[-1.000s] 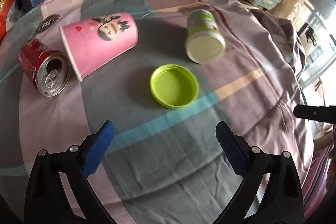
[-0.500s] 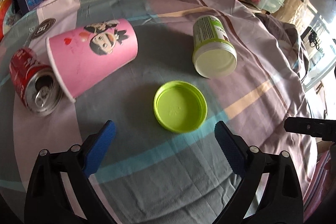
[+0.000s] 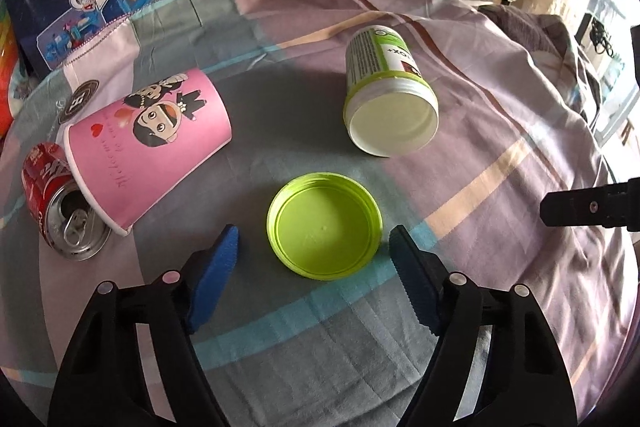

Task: Collect trash
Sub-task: 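Grasp the lime-green cap with the left gripper while the right gripper grasps the Swisse bottle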

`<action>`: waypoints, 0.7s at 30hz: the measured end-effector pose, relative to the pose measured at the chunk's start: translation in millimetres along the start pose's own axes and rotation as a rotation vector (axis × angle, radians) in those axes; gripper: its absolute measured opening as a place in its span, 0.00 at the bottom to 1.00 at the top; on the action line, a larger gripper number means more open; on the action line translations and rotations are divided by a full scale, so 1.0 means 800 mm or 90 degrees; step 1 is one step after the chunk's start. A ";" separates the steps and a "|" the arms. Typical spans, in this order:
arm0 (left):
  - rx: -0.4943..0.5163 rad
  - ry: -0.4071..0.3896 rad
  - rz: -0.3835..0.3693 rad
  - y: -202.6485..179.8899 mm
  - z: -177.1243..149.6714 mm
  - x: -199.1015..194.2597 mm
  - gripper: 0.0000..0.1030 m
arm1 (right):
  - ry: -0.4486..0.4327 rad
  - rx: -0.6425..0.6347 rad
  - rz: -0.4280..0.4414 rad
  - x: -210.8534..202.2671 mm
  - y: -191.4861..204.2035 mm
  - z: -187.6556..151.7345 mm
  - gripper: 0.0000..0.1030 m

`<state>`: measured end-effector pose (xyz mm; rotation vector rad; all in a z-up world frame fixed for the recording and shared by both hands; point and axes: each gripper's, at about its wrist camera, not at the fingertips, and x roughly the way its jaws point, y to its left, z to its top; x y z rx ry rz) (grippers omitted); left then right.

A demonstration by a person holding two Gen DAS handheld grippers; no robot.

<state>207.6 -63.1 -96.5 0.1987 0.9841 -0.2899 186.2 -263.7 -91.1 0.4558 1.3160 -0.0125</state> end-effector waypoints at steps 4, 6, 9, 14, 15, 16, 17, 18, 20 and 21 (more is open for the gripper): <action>-0.004 -0.006 0.008 0.002 0.002 -0.001 0.54 | 0.006 -0.006 -0.004 0.004 0.006 0.002 0.84; -0.014 -0.011 0.000 0.006 0.003 -0.003 0.55 | 0.008 -0.010 -0.008 0.006 0.010 0.004 0.84; -0.045 -0.022 -0.015 0.019 0.003 -0.011 0.55 | 0.007 -0.019 -0.010 0.005 0.019 0.008 0.84; -0.086 -0.015 -0.054 0.044 0.003 -0.016 0.55 | -0.001 -0.051 -0.017 0.002 0.043 0.025 0.84; -0.090 -0.013 -0.060 0.048 0.003 -0.016 0.55 | -0.002 -0.057 -0.018 0.002 0.048 0.028 0.84; -0.093 -0.012 -0.063 0.050 0.004 -0.016 0.55 | -0.003 -0.063 -0.018 0.001 0.053 0.032 0.84; -0.097 -0.010 -0.069 0.052 0.004 -0.016 0.55 | -0.005 -0.069 -0.017 0.000 0.059 0.037 0.84; -0.100 -0.008 -0.073 0.054 0.004 -0.016 0.55 | -0.007 -0.073 -0.015 -0.001 0.064 0.042 0.84; -0.102 -0.009 -0.076 0.057 0.005 -0.016 0.55 | -0.014 -0.082 -0.014 -0.004 0.075 0.053 0.84; -0.103 -0.009 -0.077 0.058 0.004 -0.016 0.55 | -0.017 -0.086 -0.015 -0.005 0.082 0.059 0.84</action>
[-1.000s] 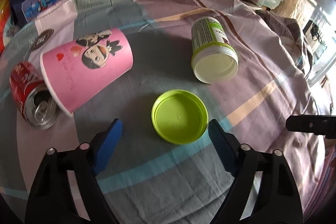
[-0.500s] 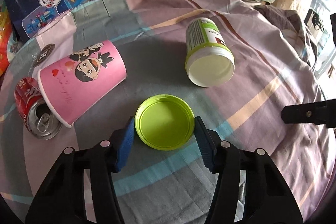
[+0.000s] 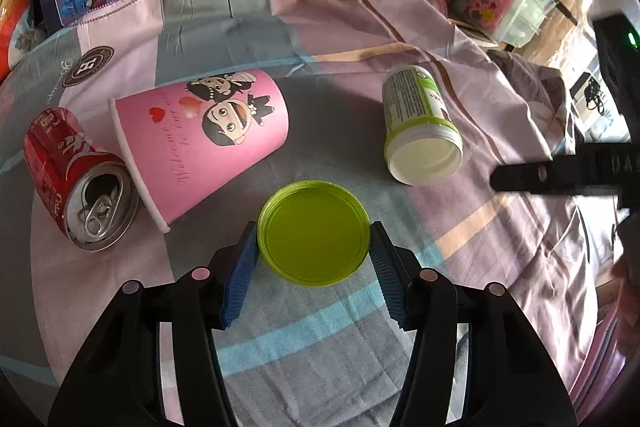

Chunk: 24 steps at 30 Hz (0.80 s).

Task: Collect trash
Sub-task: 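Grasp the lime-green cap with the left gripper while the right gripper grasps the Swisse bottle, then carry the cap and Swisse bottle over the teal bucket and open both grippers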

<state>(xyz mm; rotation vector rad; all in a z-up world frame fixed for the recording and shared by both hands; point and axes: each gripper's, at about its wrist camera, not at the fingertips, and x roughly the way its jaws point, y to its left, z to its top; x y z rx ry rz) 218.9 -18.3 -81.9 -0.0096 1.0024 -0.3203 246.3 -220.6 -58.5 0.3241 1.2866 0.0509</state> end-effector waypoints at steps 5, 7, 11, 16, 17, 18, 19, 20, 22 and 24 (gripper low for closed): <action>-0.005 0.007 -0.010 0.007 0.001 0.002 0.55 | 0.000 -0.017 0.009 0.007 0.022 0.033 0.84; -0.009 0.008 -0.011 0.009 0.002 0.003 0.55 | 0.004 -0.023 0.012 0.018 0.030 0.044 0.84; -0.011 0.010 -0.013 0.009 0.005 0.005 0.55 | 0.011 -0.035 0.027 0.041 0.043 0.058 0.83; -0.008 0.016 -0.010 0.008 0.008 0.009 0.55 | 0.012 -0.063 0.021 0.063 0.058 0.062 0.71; -0.008 0.016 -0.009 0.008 0.009 0.010 0.55 | 0.014 -0.068 0.023 0.066 0.059 0.061 0.65; -0.009 0.018 -0.009 0.007 0.009 0.011 0.55 | 0.020 -0.069 0.024 0.070 0.058 0.060 0.47; -0.010 0.019 -0.008 0.007 0.010 0.011 0.55 | 0.015 -0.068 0.023 0.069 0.057 0.059 0.47; -0.011 0.019 -0.007 0.007 0.010 0.011 0.55 | 0.009 -0.071 0.019 0.066 0.056 0.057 0.47; -0.011 0.020 -0.008 0.007 0.011 0.011 0.55 | -0.006 -0.078 0.012 0.057 0.051 0.051 0.47; -0.007 0.019 -0.006 0.003 0.010 0.008 0.55 | -0.012 -0.073 0.018 0.046 0.041 0.044 0.47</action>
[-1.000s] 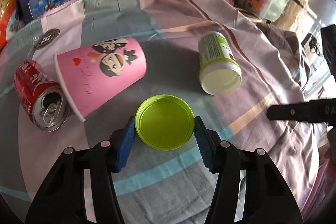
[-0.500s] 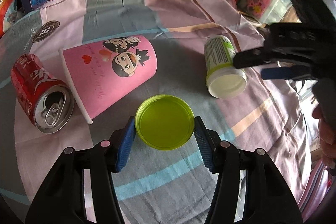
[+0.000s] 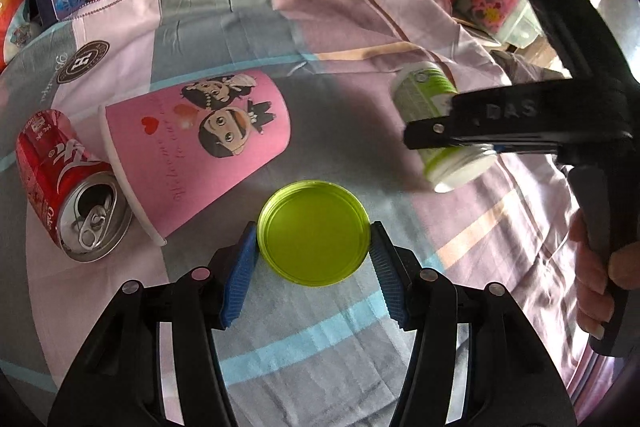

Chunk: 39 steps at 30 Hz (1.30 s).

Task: Collect trash
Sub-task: 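Carry the cap and Swisse bottle over the teal bucket and open both grippers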

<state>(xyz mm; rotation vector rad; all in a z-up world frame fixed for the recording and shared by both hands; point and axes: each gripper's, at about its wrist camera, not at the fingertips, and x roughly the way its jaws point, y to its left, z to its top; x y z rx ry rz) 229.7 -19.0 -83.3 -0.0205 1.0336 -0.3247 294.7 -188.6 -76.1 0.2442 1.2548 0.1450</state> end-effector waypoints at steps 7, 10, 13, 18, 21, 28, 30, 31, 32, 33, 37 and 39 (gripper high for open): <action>0.028 -0.013 -0.006 -0.035 0.001 -0.018 0.55 | -0.034 0.013 0.006 -0.055 -0.040 -0.041 0.47; 0.048 -0.018 -0.012 -0.060 -0.002 -0.027 0.55 | -0.046 0.028 0.001 -0.077 -0.065 -0.062 0.47; 0.074 -0.020 -0.016 -0.091 -0.007 -0.035 0.55 | -0.064 0.044 -0.008 -0.097 -0.092 -0.082 0.47; 0.115 -0.023 -0.023 -0.142 -0.018 -0.046 0.55 | -0.090 0.096 -0.014 -0.133 -0.157 -0.120 0.47; 0.142 -0.020 -0.034 -0.177 -0.025 -0.053 0.55 | -0.106 0.128 -0.016 -0.153 -0.194 -0.145 0.47; 0.193 -0.012 -0.053 -0.249 -0.036 -0.059 0.55 | -0.144 0.195 -0.032 -0.194 -0.280 -0.203 0.47; 0.207 -0.004 -0.067 -0.273 -0.038 -0.059 0.55 | -0.154 0.218 -0.033 -0.206 -0.307 -0.220 0.47; 0.213 0.001 -0.076 -0.284 -0.040 -0.059 0.55 | -0.159 0.229 -0.032 -0.211 -0.320 -0.228 0.47; 0.220 0.005 -0.081 -0.296 -0.040 -0.058 0.55 | -0.166 0.243 -0.034 -0.218 -0.336 -0.238 0.47; 0.227 0.007 -0.083 -0.306 -0.041 -0.057 0.55 | -0.172 0.258 -0.037 -0.225 -0.351 -0.248 0.47; 0.267 0.021 -0.099 -0.353 -0.044 -0.049 0.55 | -0.188 0.305 -0.053 -0.242 -0.398 -0.277 0.47; 0.286 0.030 -0.106 -0.374 -0.045 -0.041 0.55 | -0.190 0.332 -0.059 -0.249 -0.424 -0.291 0.47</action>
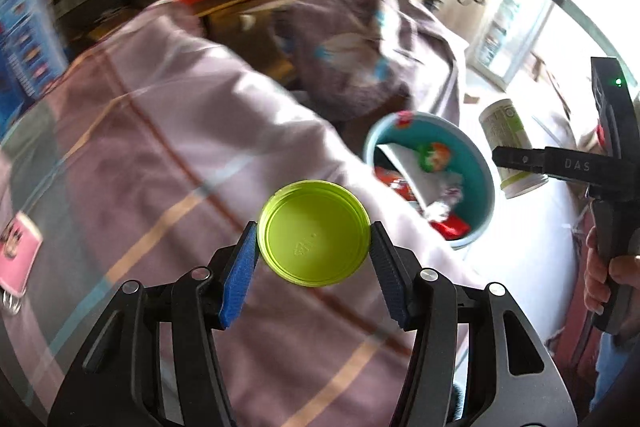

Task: Collect trash
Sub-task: 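Carry the cap and Swisse bottle over the teal bucket and open both grippers, then move both grippers back over the table toward the Coke can and pink cup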

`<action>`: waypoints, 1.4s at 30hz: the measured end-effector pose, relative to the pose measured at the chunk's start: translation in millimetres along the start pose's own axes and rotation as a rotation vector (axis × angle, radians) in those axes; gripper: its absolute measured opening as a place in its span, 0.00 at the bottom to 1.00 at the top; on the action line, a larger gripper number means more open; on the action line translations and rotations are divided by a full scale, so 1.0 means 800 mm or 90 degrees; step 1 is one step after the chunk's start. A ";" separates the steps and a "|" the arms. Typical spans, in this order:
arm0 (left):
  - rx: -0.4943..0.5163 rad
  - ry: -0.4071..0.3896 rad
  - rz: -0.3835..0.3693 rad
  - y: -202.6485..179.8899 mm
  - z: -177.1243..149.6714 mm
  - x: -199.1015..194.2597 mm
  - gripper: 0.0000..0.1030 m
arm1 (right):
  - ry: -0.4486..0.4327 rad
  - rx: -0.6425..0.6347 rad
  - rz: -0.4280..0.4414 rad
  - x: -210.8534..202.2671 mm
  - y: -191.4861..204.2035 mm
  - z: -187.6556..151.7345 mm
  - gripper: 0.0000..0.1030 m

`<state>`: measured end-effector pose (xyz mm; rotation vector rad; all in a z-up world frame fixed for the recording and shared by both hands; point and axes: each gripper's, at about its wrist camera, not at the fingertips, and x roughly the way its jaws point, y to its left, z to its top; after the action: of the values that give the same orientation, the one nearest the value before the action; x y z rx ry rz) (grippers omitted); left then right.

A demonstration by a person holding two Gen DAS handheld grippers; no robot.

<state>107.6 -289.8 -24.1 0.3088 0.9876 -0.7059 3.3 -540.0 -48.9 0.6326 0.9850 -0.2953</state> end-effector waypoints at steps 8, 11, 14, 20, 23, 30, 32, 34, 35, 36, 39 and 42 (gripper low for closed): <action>0.052 0.042 -0.042 -0.067 0.031 0.066 0.55 | 0.019 0.044 -0.029 0.022 -0.060 0.009 0.47; 0.061 0.060 -0.050 -0.081 0.041 0.091 0.55 | 0.032 0.047 -0.032 0.042 -0.063 0.012 0.47; 0.077 0.070 -0.056 -0.090 0.048 0.110 0.55 | 0.045 0.046 -0.024 0.060 -0.058 0.015 0.48; 0.098 0.081 -0.069 -0.098 0.060 0.134 0.55 | 0.043 0.042 -0.029 0.068 -0.052 0.026 0.63; 0.103 0.089 -0.071 -0.100 0.063 0.143 0.55 | 0.038 0.048 -0.036 0.066 -0.056 0.031 0.65; 0.115 0.106 -0.077 -0.113 0.071 0.169 0.56 | 0.039 0.061 -0.053 0.067 -0.066 0.035 0.71; 0.120 0.116 -0.076 -0.119 0.076 0.177 0.57 | 0.041 0.070 -0.057 0.068 -0.071 0.036 0.71; 0.119 0.114 -0.075 -0.122 0.080 0.179 0.63 | 0.042 0.077 -0.060 0.068 -0.074 0.036 0.72; 0.117 0.111 -0.073 -0.122 0.081 0.178 0.65 | 0.043 0.082 -0.062 0.068 -0.077 0.036 0.73; 0.114 0.108 -0.072 -0.120 0.081 0.177 0.72 | 0.044 0.083 -0.064 0.068 -0.078 0.036 0.74; 0.106 0.097 -0.070 -0.114 0.080 0.171 0.82 | 0.050 0.086 -0.066 0.069 -0.078 0.035 0.74; 0.095 0.098 -0.071 -0.104 0.078 0.167 0.85 | 0.060 0.089 -0.067 0.072 -0.076 0.032 0.76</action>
<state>139.6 -438.8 -97.6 0.4454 1.1064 -0.8691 20.8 -600.9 -109.3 0.7287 1.0963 -0.4337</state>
